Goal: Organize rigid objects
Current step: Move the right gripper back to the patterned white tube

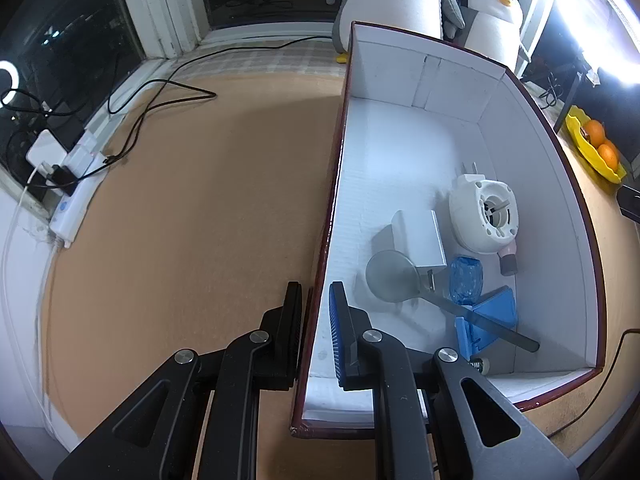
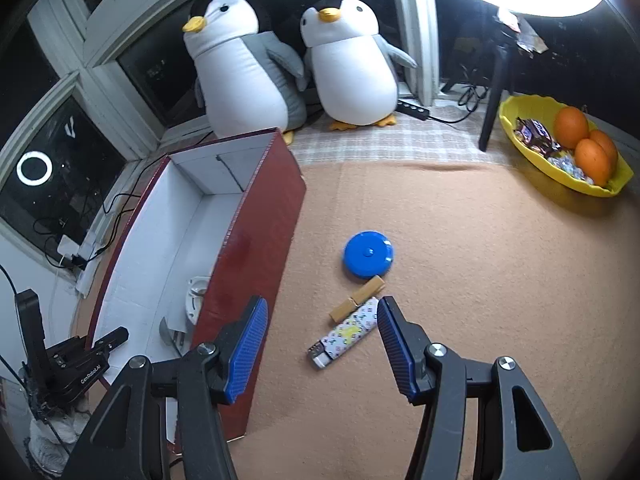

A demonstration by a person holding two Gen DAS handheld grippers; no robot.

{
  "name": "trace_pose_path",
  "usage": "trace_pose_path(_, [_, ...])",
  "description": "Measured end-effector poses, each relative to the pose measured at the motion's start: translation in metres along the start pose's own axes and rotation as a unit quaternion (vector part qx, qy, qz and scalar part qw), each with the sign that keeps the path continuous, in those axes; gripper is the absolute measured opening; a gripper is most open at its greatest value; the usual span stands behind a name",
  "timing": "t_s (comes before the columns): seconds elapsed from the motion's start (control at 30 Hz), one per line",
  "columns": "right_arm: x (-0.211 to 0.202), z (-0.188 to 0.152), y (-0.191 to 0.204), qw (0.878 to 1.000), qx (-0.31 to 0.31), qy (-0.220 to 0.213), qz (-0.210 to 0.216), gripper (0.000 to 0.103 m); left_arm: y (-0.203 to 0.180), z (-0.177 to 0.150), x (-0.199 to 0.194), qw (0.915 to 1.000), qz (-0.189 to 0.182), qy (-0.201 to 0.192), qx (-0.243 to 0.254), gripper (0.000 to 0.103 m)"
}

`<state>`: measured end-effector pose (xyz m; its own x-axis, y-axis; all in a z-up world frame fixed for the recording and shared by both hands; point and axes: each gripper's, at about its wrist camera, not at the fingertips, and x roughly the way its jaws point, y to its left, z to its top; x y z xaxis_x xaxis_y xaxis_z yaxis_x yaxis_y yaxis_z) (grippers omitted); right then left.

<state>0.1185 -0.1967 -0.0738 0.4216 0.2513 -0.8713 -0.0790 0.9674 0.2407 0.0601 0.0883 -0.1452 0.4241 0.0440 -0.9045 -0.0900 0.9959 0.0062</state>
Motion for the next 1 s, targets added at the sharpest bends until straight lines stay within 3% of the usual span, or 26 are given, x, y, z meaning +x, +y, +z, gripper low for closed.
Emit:
trace_pose_path(0.47, [-0.002,-0.014,-0.037,0.998,0.053,-0.012,-0.029,0.053,-0.001,0.001,0.001,0.9999,-0.007,0.005,0.012,0.012])
trace_pose_path(0.8, [0.022,-0.024,-0.047,0.996,0.078,0.038,-0.035,0.053,-0.003,0.002,0.003,0.9996,-0.008,0.009,0.027,0.012])
trace_pose_path(1.0, [0.050,-0.022,-0.047,0.991,0.117,0.067,-0.011,0.051,-0.002,0.003,0.005,0.9995,-0.011,0.008,0.027,0.012])
